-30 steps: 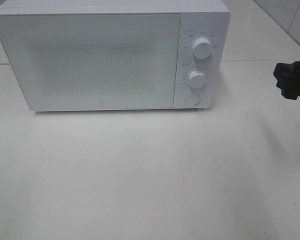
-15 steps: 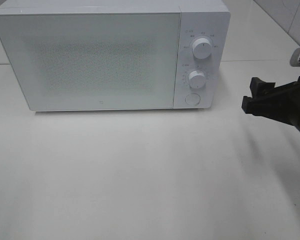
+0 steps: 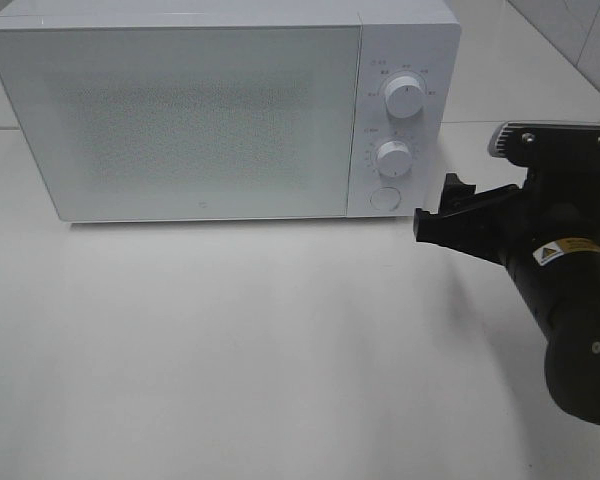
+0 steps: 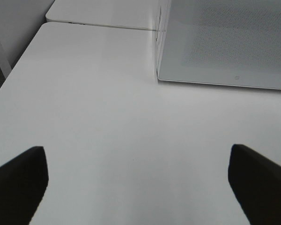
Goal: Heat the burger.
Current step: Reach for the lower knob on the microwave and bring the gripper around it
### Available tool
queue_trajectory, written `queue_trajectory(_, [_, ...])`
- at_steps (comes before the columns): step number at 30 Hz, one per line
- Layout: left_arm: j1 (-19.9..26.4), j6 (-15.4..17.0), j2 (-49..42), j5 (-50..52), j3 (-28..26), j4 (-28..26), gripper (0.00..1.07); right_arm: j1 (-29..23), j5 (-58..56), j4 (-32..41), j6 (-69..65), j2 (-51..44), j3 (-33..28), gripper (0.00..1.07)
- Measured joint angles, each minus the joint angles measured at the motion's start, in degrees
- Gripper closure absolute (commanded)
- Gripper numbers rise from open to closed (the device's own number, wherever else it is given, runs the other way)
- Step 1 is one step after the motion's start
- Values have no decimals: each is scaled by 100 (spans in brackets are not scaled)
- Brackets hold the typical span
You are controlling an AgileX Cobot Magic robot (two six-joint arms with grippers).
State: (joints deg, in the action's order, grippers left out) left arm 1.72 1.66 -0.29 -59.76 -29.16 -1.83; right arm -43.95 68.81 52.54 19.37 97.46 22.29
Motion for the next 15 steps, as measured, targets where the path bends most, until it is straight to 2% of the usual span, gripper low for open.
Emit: queue_trajectory(15, [0,0,0,0,0,0,4,0,29,-126,-57,573,625,31])
